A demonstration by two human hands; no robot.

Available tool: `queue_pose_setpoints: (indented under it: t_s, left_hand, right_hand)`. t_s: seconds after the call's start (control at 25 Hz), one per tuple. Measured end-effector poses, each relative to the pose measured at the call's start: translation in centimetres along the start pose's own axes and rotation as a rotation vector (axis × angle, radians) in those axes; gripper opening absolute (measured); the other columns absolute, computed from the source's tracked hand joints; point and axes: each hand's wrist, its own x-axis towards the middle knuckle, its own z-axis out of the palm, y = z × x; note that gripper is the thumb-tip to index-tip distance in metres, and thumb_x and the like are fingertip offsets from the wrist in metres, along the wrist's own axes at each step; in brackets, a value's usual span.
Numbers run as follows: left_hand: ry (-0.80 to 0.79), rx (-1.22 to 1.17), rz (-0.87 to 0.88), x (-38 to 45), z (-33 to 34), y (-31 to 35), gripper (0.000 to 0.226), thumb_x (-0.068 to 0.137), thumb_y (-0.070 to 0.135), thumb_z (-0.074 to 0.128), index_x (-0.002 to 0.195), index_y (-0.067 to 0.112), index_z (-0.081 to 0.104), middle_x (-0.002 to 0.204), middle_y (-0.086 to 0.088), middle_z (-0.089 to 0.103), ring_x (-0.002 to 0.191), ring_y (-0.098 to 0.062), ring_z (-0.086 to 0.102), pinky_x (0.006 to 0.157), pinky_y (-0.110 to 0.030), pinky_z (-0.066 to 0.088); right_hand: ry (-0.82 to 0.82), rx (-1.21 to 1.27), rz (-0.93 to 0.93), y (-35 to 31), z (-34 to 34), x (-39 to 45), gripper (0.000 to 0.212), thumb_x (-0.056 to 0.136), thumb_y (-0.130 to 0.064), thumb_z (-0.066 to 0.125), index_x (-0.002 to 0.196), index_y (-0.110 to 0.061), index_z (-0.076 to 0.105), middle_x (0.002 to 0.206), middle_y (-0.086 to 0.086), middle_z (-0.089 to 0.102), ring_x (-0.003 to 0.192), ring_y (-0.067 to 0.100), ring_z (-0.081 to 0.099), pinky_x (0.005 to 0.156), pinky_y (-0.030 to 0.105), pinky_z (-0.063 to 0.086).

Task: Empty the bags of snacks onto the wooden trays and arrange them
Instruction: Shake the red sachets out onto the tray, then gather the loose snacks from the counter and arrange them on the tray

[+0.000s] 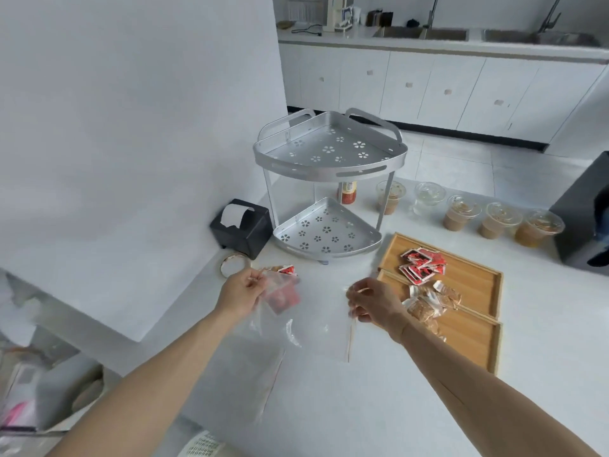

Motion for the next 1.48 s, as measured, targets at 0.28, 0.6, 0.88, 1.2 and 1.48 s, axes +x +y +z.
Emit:
queue_pose_setpoints:
  t_s: [0.28, 0.6, 0.88, 1.2, 1.48]
  left_hand:
    - [0.030, -0.005, -0.203, -2.2, -4.9, -8.0, 0.011, 0.092, 0.021, 0.064, 0.083, 0.014, 0.062, 0.075, -0.007, 0.067, 0.052, -0.017, 0.054, 0.046, -0.023, 0.040]
    - [-0.127, 0.151, -0.189, -2.0, -4.8, -11.6, 0.004, 0.085, 0.014, 0.063, 0.083, 0.017, 0.061, 0.069, -0.006, 0.067, 0.056, -0.021, 0.058, 0.054, -0.030, 0.051]
    - [-0.226, 0.513, -0.043, -0.9, -2.7, -11.3, 0.010, 0.077, 0.036, 0.064, 0.084, 0.029, 0.063, 0.073, 0.014, 0.064, 0.074, -0.011, 0.061, 0.059, -0.024, 0.043]
    - [-0.296, 0.644, 0.010, 1.0, -2.3, -11.1, 0.020, 0.080, 0.045, 0.064, 0.089, 0.026, 0.063, 0.087, 0.010, 0.068, 0.086, -0.014, 0.064, 0.073, -0.029, 0.050]
    - [-0.272, 0.685, 0.080, 6.3, -4.2, -8.4, 0.019, 0.083, 0.048, 0.062, 0.092, 0.031, 0.063, 0.093, 0.012, 0.068, 0.086, -0.013, 0.063, 0.070, -0.028, 0.048]
  right_hand:
    - [-0.159, -0.178, 0.135, 4.0, 7.9, -0.5, 0.016, 0.085, -0.008, 0.069, 0.100, -0.007, 0.063, 0.074, 0.009, 0.067, 0.063, 0.024, 0.071, 0.055, 0.026, 0.054]
    - [-0.129, -0.365, 0.220, 7.3, 9.7, 0.0, 0.014, 0.083, -0.012, 0.067, 0.097, -0.014, 0.067, 0.080, 0.006, 0.070, 0.058, 0.015, 0.069, 0.058, 0.026, 0.055]
    - [-0.057, -0.557, 0.214, 8.5, 7.5, 0.0, 0.010, 0.078, -0.016, 0.066, 0.088, -0.019, 0.067, 0.063, 0.007, 0.072, 0.050, 0.014, 0.063, 0.054, 0.025, 0.053]
    - [0.037, -1.093, 0.083, 7.7, 7.9, 0.2, 0.026, 0.078, -0.042, 0.062, 0.103, -0.034, 0.056, 0.097, -0.010, 0.063, 0.088, 0.020, 0.062, 0.067, 0.027, 0.042]
    - [0.065, -1.239, -0.103, 3.7, 7.9, 3.9, 0.033, 0.089, -0.049, 0.054, 0.114, -0.029, 0.059, 0.114, -0.004, 0.064, 0.102, 0.021, 0.065, 0.072, 0.031, 0.044]
